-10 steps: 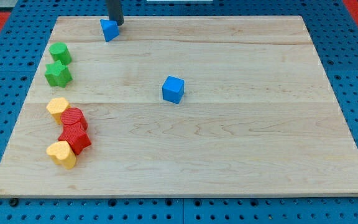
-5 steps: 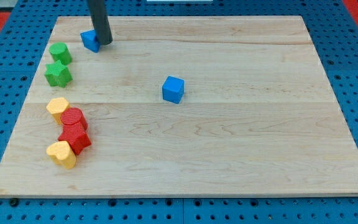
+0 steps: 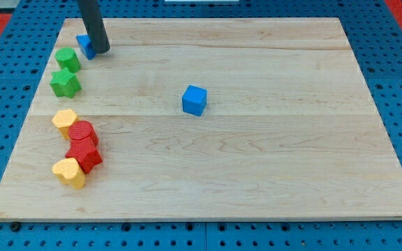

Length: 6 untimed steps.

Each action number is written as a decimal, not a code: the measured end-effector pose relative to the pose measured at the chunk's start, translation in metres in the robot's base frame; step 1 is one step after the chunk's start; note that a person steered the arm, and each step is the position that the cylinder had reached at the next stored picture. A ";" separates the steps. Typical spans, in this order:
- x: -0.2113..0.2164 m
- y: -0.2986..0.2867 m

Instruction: Move blue triangle above green circle

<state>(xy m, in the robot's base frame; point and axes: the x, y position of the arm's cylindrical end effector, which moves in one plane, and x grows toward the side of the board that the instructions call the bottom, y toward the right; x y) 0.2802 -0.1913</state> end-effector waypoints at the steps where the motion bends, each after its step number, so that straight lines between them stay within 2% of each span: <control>1: -0.012 0.000; 6: -0.016 -0.011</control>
